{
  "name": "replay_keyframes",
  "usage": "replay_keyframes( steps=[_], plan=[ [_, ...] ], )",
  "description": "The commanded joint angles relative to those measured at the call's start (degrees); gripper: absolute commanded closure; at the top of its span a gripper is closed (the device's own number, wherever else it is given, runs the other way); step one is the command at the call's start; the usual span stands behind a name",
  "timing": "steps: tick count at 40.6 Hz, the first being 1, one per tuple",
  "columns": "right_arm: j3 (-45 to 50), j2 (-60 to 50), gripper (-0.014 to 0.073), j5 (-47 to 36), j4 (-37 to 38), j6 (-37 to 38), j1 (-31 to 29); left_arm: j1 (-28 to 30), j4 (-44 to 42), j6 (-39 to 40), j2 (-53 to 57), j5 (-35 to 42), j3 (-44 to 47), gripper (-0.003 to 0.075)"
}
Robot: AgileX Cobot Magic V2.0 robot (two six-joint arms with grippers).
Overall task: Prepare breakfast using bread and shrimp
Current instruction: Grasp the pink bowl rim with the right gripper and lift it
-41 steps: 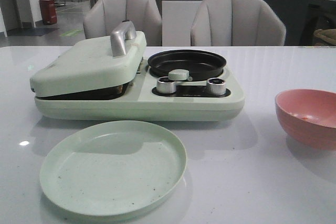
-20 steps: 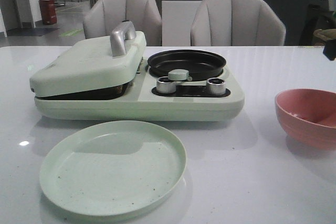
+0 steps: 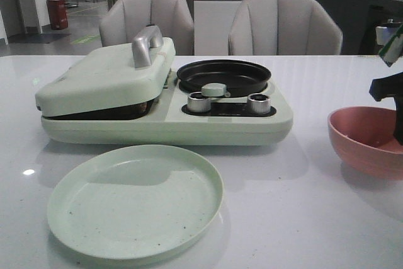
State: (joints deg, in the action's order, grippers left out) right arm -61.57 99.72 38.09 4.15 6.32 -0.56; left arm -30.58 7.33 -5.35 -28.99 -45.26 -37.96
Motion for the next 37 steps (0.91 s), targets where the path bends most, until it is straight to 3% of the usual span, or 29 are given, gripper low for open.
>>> replay_keyframes(
  steps=[1, 11, 17, 26, 31, 37],
  plan=[
    [-1.7, -1.5, 0.0305, -1.8, 0.0, -0.5, -0.4, -0.2, 0.8, 0.7, -0.3, 4.1, -1.5, 0.0619],
    [-2.3, -1.9, 0.0560, -1.9, 0.9, -0.5, -0.4, -0.2, 0.8, 0.7, -0.3, 4.1, -1.5, 0.0619],
    [-5.8, -2.6, 0.0549, 0.5, 0.9, -0.5, 0.4, -0.2, 0.8, 0.7, -0.3, 4.1, -1.5, 0.0619],
    [-16.5, -5.2, 0.0549, 2.1, 6.6, 0.5, 8.2, -0.2, 0.8, 0.7, -0.3, 4.1, -1.5, 0.0619],
    [-23.8, -5.2, 0.0549, 2.8, 15.6, 5.9, 14.2, -0.2, 0.8, 0.7, -0.3, 4.1, -1.5, 0.0619],
    [-30.7, -4.6, 0.0549, 3.6, 34.8, 18.4, 21.0, -0.2, 0.8, 0.7, -0.3, 4.1, -1.5, 0.0619]
  ],
)
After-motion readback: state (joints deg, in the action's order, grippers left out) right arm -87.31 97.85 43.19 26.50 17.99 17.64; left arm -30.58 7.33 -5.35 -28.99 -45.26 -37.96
